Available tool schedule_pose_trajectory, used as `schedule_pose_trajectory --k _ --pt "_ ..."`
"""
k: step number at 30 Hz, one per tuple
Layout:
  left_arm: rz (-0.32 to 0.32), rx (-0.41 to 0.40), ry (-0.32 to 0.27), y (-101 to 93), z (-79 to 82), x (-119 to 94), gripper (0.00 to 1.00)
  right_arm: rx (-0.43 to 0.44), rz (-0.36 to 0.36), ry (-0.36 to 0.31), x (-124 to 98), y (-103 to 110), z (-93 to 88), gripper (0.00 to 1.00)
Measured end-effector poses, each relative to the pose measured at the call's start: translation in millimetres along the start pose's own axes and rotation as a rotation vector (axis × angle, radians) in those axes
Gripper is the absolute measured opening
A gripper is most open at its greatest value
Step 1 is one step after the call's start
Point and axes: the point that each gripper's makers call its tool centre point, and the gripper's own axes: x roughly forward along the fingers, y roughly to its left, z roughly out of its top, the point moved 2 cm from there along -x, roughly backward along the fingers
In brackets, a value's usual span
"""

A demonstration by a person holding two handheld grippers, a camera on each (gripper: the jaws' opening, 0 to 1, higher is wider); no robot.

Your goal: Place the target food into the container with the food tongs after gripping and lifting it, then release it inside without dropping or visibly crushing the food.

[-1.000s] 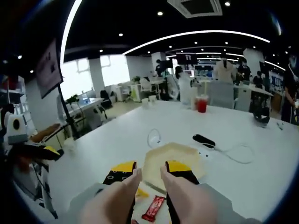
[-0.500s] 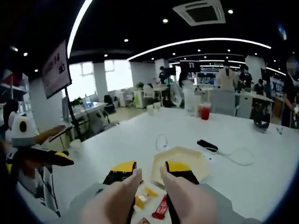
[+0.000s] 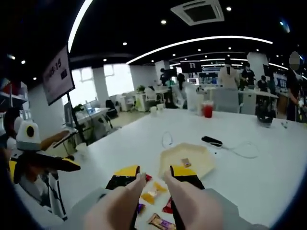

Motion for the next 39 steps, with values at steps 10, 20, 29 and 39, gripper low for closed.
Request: schedule_pose_trajectory --k 10,20,29,39 --pt "0.028 0.023 -0.010 1.3 1.9 -13 0.99 -0.007 -0.004 0.008 -10 8 -11.4 0.24" --pt "0.078 0.034 0.005 13.0 -4.0 -27 0.99 -0.002 0.003 0.045 -17 13 -31.0 0.24" --pt "0.091 0.017 0.021 16.5 -8.6 -34 0.99 -0.016 0.017 0.059 -19 24 -40.4 0.24" --pt "0.076 0.001 0.045 14.9 -15.6 -32 0.99 -0.023 0.040 0.073 -28 32 -50.2 0.25"
